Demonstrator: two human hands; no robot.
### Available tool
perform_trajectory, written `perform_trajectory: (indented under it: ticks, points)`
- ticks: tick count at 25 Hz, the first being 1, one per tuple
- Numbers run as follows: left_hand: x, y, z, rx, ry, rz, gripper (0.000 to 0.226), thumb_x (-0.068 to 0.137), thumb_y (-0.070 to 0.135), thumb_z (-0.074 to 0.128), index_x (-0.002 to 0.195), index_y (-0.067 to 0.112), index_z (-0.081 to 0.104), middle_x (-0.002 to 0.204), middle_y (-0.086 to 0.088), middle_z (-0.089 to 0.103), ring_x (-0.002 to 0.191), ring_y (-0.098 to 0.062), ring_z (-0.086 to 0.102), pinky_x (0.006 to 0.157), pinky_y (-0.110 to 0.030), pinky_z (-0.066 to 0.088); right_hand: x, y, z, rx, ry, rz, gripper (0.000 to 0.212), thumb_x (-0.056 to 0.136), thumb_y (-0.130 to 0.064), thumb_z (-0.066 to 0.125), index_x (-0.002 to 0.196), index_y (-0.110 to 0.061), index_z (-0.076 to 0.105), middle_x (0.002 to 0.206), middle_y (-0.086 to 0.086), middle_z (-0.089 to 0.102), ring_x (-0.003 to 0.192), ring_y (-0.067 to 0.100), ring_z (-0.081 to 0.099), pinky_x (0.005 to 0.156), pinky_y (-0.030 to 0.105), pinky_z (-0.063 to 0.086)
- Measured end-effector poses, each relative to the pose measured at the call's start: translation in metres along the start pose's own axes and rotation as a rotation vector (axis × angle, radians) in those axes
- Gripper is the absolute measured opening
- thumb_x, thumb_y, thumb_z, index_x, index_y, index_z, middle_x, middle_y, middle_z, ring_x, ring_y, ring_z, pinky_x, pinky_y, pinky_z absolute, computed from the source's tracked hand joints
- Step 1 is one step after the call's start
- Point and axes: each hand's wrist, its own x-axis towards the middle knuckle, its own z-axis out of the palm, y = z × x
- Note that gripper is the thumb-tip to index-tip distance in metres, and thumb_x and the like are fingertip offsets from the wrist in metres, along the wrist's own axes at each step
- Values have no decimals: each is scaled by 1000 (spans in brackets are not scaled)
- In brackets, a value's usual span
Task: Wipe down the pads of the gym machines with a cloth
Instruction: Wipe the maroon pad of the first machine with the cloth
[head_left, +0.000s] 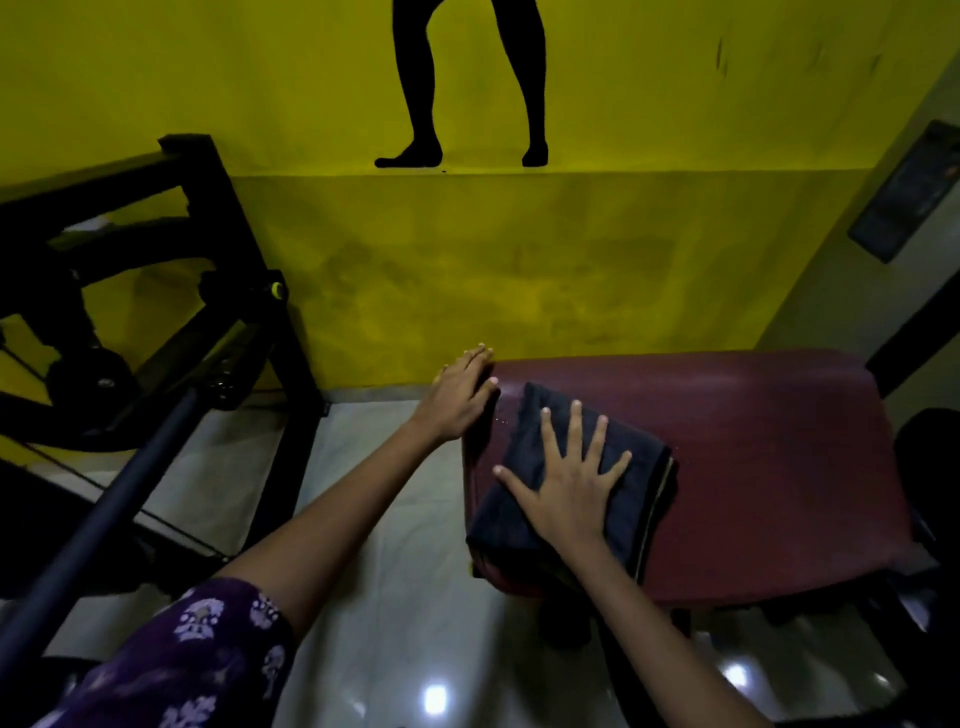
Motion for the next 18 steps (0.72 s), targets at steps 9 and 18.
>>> perform_trajectory:
  ticks: [9,18]
  points:
    - [15,-39,45,-531,162,147,40,98,26,31,131,14,51,138,-5,47,132,-18,36,111,-30,24,-10,-17,31,-11,326,-272,64,75,-57,54,132,-31,46,135,6,45,114,34,43,85,47,34]
    - [20,-51,49,-789,105,89,40,94,49,22,124,39,46,136,9,46,133,-14,37,114,-40,26,58,-51,13,-42,415,235,58,85,-59,41,135,-31,50,132,8,50,117,34,43,90,51,29]
